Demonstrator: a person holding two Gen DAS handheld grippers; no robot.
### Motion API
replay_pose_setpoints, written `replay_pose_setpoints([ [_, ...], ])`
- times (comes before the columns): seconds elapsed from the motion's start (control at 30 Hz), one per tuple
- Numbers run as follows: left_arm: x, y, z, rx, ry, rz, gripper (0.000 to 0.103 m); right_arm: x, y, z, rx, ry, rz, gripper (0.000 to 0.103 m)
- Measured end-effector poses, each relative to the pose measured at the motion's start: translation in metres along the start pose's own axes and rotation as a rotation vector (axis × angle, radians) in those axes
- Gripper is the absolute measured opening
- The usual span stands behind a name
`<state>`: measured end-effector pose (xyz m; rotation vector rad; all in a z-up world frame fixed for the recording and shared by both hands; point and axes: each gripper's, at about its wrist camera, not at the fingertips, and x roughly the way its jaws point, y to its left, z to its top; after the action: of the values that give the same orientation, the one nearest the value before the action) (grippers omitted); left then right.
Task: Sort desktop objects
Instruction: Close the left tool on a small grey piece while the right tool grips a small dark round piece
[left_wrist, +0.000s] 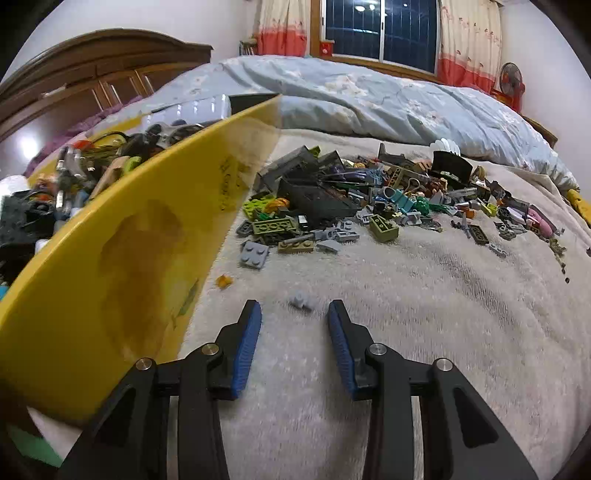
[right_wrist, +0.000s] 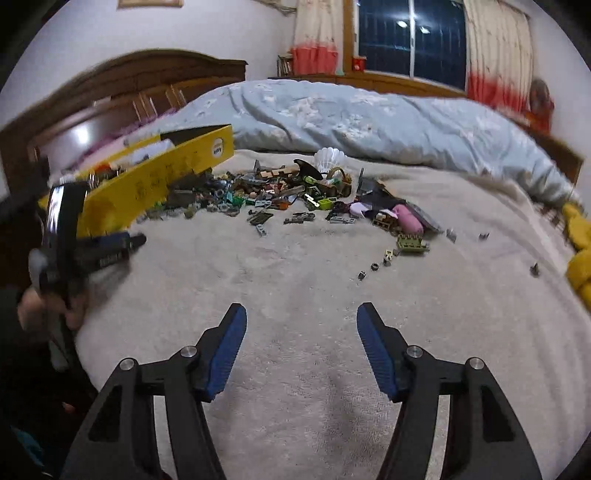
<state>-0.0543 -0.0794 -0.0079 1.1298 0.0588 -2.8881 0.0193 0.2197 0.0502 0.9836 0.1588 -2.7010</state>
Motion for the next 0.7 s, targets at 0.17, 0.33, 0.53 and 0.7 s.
replay_pose_setpoints([
  [0.17,0.006,-0.01,0.005,0.037,-0.002,-0.044,0.014,0.0,0.001,-0.004,0.005,0.003,0.008,0.063],
  [0.33,-0.014,-0.028,0.0,0.108,-0.083,-0.19,0.014,0.016,-0.015,-0.009,-0.013,0.028,-0.092,0.063],
  [0.53,-0.02,-0.07,-0.025,0.258,-0.035,-0.255,0.014,0.028,-0.047,-0.01,0.08,0.067,-0.108,0.063],
  [0.7,-0.016,-0.064,-0.02,0.197,0.017,-0.294,0.014,0.051,-0.046,0.001,0.076,0.079,-0.117,0.063],
])
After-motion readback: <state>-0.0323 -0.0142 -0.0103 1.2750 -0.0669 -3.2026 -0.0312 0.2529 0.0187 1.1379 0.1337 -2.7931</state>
